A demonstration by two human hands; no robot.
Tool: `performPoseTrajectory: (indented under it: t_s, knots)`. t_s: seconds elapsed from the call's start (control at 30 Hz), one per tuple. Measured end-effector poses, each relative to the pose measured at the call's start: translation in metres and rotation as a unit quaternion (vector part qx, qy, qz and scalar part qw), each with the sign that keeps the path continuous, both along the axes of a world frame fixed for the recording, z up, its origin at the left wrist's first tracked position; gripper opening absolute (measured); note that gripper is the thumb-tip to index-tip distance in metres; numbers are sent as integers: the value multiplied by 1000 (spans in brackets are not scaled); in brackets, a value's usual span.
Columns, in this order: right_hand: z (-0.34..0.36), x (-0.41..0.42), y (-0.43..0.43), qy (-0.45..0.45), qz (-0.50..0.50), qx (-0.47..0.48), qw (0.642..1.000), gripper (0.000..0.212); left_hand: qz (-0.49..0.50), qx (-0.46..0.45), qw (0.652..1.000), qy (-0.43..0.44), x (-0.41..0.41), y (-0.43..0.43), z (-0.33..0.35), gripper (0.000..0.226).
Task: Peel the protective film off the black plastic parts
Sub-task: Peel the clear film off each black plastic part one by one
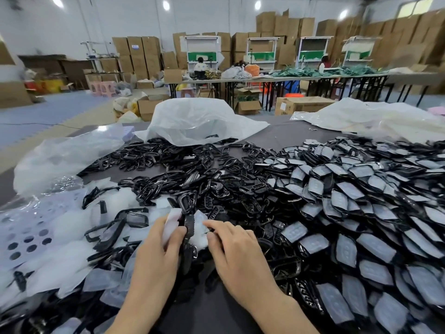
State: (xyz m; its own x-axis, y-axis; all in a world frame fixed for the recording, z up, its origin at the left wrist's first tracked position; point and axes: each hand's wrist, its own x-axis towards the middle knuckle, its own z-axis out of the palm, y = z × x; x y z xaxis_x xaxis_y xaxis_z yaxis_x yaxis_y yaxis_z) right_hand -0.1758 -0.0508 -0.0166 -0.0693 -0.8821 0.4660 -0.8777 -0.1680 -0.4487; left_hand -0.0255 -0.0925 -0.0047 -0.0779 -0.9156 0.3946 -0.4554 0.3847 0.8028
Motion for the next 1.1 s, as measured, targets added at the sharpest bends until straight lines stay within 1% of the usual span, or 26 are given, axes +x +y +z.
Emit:
performPoseTrajectory:
  t_s: [0.1, 0.2, 0.3, 0.43, 0.5, 0.63, 0.7, 0.77, 0.83, 0.9, 0.97, 1.03, 1.1]
  knots:
    - [-1, 4, 2, -102, 34, 9, 994, 37, -30, 6, 1000, -2, -3, 3, 3, 32]
    - [-2, 5, 2, -230, 61, 60, 969, 35, -70, 7, 997, -16, -4, 5, 3, 49]
    - [2, 3, 3, -294, 49, 49, 953, 22, -93, 4, 996, -19, -3, 6, 0, 47]
    - [6, 0, 2, -380, 47, 59, 922, 4, -114, -1, 993, -20, -4, 7, -4, 47]
    - [7, -1, 2, -385, 49, 59, 920, 4, -125, -6, 992, -2, -5, 7, -6, 53]
    - [8, -1, 4, -389, 45, 44, 919, 8, -85, -48, 995, -5, -5, 8, -7, 61]
    - [11, -1, 5, -404, 53, 42, 912, 7, -89, -77, 993, -3, -3, 7, -7, 55]
    - [15, -1, 7, -412, 77, 42, 907, 7, -98, -104, 990, -4, -2, 9, -5, 41]
    - [17, -2, 8, -385, 99, 37, 917, 6, -116, -90, 989, 5, -3, 10, -1, 27]
    - [16, -2, 7, -356, 109, 40, 927, 5, -118, -56, 991, 19, -3, 11, 1, 21]
    - [16, -2, 5, -350, 114, 51, 928, 5, -112, -38, 992, 41, -1, 9, 4, 18]
    - [19, -3, -4, -353, 122, 43, 927, 14, -102, -27, 992, 68, 1, 7, 7, 17]
    - [22, -5, -21, -328, 104, 15, 939, 24, -76, 8, 988, 136, 3, 3, 9, 13]
